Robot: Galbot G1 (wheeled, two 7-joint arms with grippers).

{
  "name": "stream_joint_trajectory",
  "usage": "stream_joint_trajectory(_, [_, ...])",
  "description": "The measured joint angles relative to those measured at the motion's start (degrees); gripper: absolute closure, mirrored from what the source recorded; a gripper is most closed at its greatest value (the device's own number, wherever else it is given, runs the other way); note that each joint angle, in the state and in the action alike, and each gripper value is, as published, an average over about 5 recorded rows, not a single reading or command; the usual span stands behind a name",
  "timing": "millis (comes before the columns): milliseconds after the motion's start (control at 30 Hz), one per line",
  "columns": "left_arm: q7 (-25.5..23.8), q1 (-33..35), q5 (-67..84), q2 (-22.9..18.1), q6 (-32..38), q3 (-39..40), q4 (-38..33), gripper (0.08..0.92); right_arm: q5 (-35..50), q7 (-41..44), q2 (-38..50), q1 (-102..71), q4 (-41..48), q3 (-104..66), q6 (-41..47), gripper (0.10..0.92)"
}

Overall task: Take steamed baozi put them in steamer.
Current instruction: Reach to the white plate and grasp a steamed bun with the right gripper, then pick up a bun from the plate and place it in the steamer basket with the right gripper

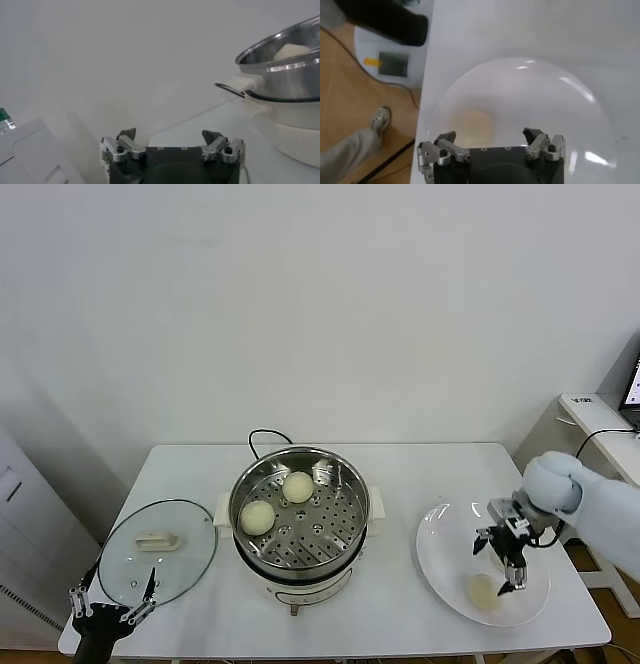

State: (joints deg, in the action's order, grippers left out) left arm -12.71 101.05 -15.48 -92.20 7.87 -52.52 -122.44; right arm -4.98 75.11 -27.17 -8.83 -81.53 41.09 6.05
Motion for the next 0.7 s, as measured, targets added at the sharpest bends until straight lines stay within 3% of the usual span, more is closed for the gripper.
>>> stream_joint_trajectory(233, [0.0, 0.1, 0.0, 0.0, 0.2, -0.1, 0.2, 0.177, -2.6, -1.4, -0.6, -4.1, -0.1, -2.2, -0.3, 0.231])
stream_joint_trajectory(700, [0.0, -0.1, -0.4, 0.0, 0.2, 0.1, 0.3, 0.177, -3.4, -2.6, -0.7, -3.4, -0.4, -2.0, -1.0, 0.627])
